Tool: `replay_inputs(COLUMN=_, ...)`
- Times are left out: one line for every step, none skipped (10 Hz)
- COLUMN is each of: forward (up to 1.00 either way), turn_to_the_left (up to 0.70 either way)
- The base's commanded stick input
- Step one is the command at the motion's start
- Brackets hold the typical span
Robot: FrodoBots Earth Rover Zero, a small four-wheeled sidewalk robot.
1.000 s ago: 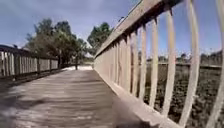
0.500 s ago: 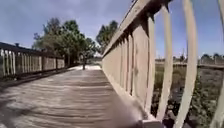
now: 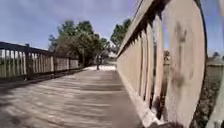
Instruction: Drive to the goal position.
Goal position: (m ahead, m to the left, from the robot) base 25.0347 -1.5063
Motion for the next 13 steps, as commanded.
replay_inputs(forward=0.85, turn_to_the_left=0.00)
replay_inputs(forward=0.85, turn_to_the_left=0.00)
replay_inputs(forward=0.85, turn_to_the_left=0.00)
replay_inputs(forward=0.85, turn_to_the_left=0.00)
replay_inputs(forward=0.85, turn_to_the_left=0.00)
replay_inputs(forward=0.85, turn_to_the_left=0.00)
replay_inputs(forward=0.85, turn_to_the_left=0.00)
replay_inputs(forward=0.85, turn_to_the_left=0.00)
replay_inputs(forward=0.85, turn_to_the_left=0.00)
replay_inputs(forward=0.85, turn_to_the_left=0.00)
replay_inputs(forward=0.85, turn_to_the_left=0.00)
replay_inputs(forward=0.85, turn_to_the_left=0.00)
replay_inputs(forward=0.85, turn_to_the_left=0.00)
